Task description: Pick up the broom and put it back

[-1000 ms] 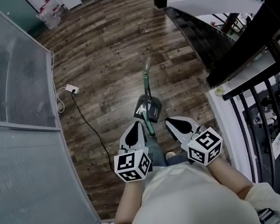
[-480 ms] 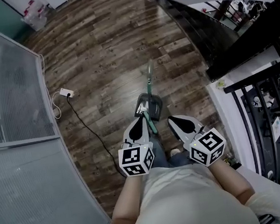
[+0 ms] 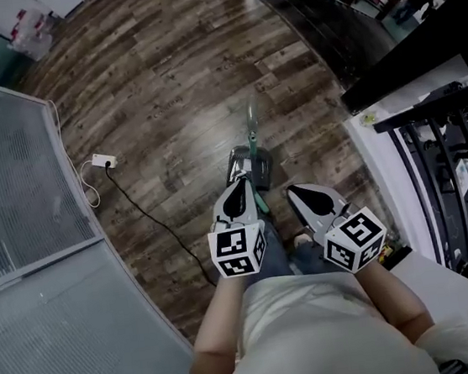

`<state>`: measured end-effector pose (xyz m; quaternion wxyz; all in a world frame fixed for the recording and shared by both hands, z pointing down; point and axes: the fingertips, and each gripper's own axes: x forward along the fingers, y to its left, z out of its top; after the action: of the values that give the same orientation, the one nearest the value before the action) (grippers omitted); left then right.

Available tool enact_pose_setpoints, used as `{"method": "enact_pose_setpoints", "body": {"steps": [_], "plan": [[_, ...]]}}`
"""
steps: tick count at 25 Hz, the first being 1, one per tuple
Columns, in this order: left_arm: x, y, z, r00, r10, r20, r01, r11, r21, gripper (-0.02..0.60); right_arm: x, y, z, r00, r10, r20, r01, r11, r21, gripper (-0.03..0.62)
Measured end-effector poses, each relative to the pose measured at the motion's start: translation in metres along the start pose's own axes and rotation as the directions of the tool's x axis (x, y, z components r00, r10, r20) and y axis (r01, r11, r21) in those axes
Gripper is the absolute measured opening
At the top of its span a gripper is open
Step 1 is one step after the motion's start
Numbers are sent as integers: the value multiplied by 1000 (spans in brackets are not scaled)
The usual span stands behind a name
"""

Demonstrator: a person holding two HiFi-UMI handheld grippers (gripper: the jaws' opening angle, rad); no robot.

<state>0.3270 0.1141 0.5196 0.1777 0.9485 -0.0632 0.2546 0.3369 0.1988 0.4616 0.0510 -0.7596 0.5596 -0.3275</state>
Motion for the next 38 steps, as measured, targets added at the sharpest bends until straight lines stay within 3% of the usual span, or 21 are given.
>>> {"method": "enact_pose_setpoints", "body": {"steps": [12, 24, 38], "plan": [[66, 18, -22, 992, -93, -86, 101, 990, 97, 137, 26, -14, -8, 997, -70, -12, 71, 995, 74, 5], [118, 17, -56, 976, -126, -178, 158, 971, 181, 247, 27, -29, -23, 989, -147, -28, 149, 979, 139, 6], [167, 24, -78, 961, -142, -236, 195, 956, 220, 228, 12, -46, -33, 966, -257, -34, 258, 940, 225, 6]]}}
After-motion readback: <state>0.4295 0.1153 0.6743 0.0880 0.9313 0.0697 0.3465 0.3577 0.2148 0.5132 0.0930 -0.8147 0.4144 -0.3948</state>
